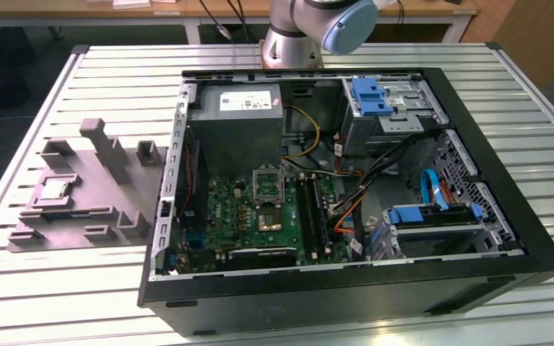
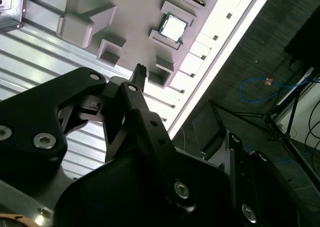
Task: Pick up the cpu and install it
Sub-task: 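Pick up the cpu and move it towards the insertion slot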
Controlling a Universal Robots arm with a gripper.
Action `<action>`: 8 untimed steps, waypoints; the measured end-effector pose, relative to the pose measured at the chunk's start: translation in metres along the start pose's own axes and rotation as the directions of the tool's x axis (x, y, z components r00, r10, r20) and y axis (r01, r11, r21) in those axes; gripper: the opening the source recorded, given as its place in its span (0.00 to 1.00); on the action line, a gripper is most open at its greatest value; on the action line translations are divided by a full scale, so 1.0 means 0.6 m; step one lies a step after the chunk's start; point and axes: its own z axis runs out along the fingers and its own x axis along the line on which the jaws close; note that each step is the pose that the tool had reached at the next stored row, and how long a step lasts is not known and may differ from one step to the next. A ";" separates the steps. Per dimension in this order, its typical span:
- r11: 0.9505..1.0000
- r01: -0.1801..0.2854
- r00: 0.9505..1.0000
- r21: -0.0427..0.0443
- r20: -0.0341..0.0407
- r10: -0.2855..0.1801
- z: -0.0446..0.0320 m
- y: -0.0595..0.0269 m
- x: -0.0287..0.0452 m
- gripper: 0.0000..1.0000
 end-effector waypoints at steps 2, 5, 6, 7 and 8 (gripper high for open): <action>1.000 0.000 1.000 0.000 0.000 0.000 0.000 0.000 0.000 0.64; 1.000 0.000 1.000 0.000 0.000 0.000 0.000 0.000 0.000 0.64; 1.000 0.000 1.000 0.000 0.000 0.000 0.000 0.000 0.000 0.64; 1.000 0.001 1.000 0.000 0.000 -0.001 0.000 0.000 0.000 0.64; 1.000 0.004 1.000 0.000 0.000 -0.004 0.000 0.000 0.000 0.64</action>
